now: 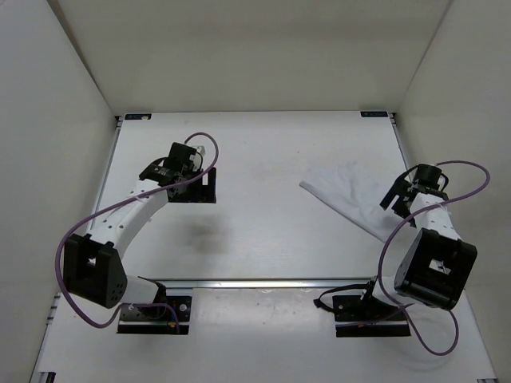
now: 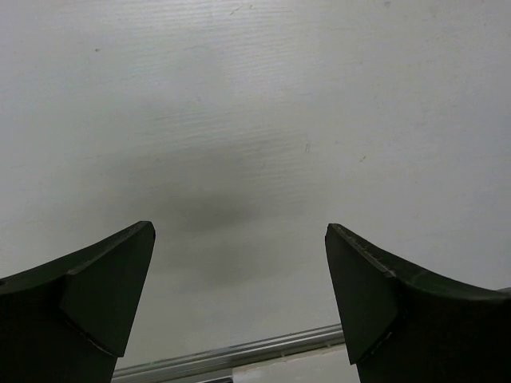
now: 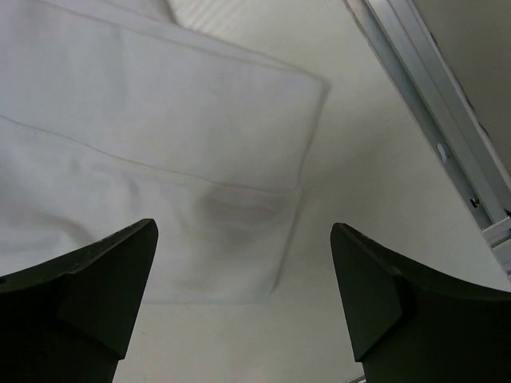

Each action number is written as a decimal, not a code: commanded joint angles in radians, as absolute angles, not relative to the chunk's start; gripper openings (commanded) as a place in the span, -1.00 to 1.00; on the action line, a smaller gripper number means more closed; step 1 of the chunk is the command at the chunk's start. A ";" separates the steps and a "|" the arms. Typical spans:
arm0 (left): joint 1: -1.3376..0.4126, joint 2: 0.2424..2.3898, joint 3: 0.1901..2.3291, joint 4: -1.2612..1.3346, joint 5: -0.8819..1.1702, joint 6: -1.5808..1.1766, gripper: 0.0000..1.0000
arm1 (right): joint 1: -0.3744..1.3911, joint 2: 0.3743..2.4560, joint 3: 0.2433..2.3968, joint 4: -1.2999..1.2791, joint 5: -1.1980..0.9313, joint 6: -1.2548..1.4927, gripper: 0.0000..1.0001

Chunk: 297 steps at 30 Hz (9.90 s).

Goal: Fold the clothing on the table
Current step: Move the skirt to the center of the board, then flatten the skirt out

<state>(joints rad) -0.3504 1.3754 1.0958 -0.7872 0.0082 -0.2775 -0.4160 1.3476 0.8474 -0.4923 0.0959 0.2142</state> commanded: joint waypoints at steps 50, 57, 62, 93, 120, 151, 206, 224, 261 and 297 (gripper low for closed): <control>-0.508 1.592 1.144 -0.223 0.462 -0.256 0.97 | 0.032 1.178 0.773 -0.595 -0.442 0.077 -0.99; -0.624 1.848 1.372 -0.227 0.440 -0.158 0.97 | 0.081 1.109 0.710 -0.672 -0.446 0.123 -1.00; -0.660 1.968 1.543 -0.262 0.414 -0.166 0.97 | 0.002 1.023 0.727 -0.683 -0.451 0.127 -0.99; -0.207 1.350 1.106 -0.391 0.242 -0.296 0.98 | 0.375 1.470 1.254 -0.347 -0.379 0.176 0.98; -0.428 1.695 0.931 -0.155 0.006 -0.647 0.67 | 0.048 1.344 0.985 -0.368 -0.362 0.170 0.95; -0.486 1.761 1.475 -0.341 -0.233 -0.356 -1.00 | 0.045 1.293 0.983 -0.311 -0.379 0.216 0.94; -0.443 1.378 0.641 -0.316 0.075 -0.531 -1.00 | 0.664 2.560 2.448 -0.816 0.048 0.308 0.63; -0.434 1.365 0.630 -0.328 0.077 -0.528 -1.00 | 0.597 2.589 2.569 -0.911 0.157 0.288 -1.00; -0.492 1.413 0.604 -0.293 0.127 -0.535 -1.00 | 0.672 2.718 2.594 -0.816 -0.035 0.348 -0.41; -0.379 1.572 0.738 -0.232 0.127 -0.508 -1.00 | 0.663 1.728 1.805 -1.107 0.413 0.457 -1.00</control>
<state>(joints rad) -0.3916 1.5356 0.6998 -0.2001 0.2073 -0.5560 0.6849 1.9347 2.0212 -1.1923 0.3626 0.3801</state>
